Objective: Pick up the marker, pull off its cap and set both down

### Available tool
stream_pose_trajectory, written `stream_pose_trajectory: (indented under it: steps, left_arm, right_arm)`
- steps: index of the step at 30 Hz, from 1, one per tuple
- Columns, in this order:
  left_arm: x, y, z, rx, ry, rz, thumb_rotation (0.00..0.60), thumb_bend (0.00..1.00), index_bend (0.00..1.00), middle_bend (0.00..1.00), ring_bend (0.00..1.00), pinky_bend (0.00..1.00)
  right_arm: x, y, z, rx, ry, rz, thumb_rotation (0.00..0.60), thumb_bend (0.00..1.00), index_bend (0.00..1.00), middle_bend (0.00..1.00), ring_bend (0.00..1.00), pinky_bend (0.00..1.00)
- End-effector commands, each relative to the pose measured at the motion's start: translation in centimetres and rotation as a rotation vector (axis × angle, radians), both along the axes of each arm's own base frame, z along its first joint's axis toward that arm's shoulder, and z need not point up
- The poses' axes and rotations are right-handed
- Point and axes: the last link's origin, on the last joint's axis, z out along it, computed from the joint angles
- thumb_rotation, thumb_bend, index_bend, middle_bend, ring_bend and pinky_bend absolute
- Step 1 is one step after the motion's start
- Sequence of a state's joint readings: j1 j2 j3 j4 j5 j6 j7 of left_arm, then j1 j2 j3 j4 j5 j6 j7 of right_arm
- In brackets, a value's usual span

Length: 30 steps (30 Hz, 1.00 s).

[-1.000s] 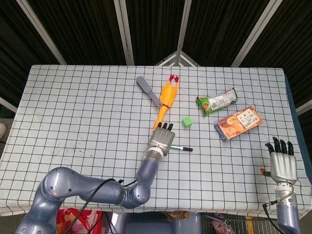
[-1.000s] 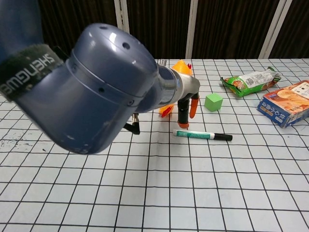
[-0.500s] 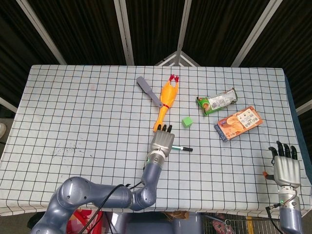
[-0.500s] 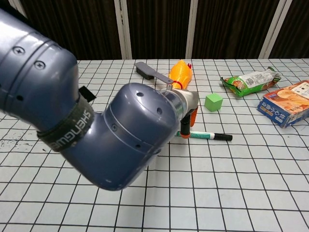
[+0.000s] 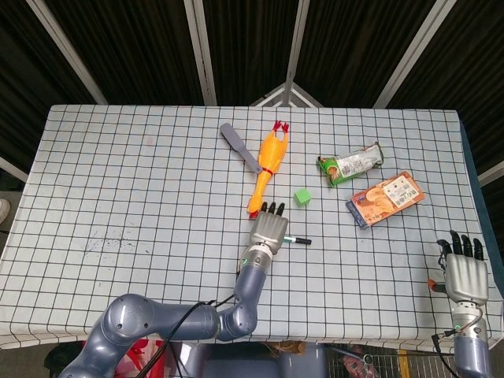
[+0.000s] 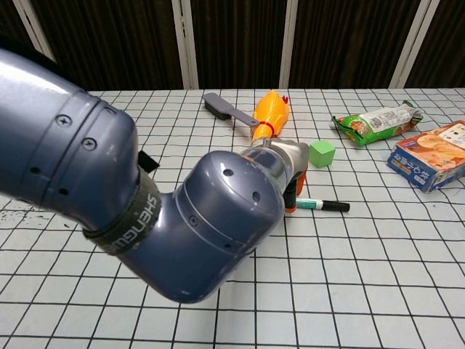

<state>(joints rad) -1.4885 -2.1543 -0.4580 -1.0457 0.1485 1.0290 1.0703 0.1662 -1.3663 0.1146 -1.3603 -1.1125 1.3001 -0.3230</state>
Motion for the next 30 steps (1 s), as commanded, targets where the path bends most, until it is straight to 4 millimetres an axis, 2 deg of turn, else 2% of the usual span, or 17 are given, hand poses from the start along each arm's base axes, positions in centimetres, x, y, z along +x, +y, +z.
stream_pose_trajectory:
  steps: [1,30]
  left_arm:
    - [0.07,0.03,0.08,0.011,0.002,-0.002,0.600,0.48,0.44,0.01,0.00,0.00]
    - [-0.77,0.14,-0.69,0.029,0.031,-0.020,0.600,0.48,0.47,0.04,0.00,0.00]
  right_arm:
    - [-0.11,0.08,-0.02,0.000,-0.002,-0.002,0.600,0.08,0.27,0.10,0.06,0.00]
    - [-0.88,0.33,-0.48,0.002,-0.008,-0.012,0.600,0.08,0.27,0.10,0.06,0.00]
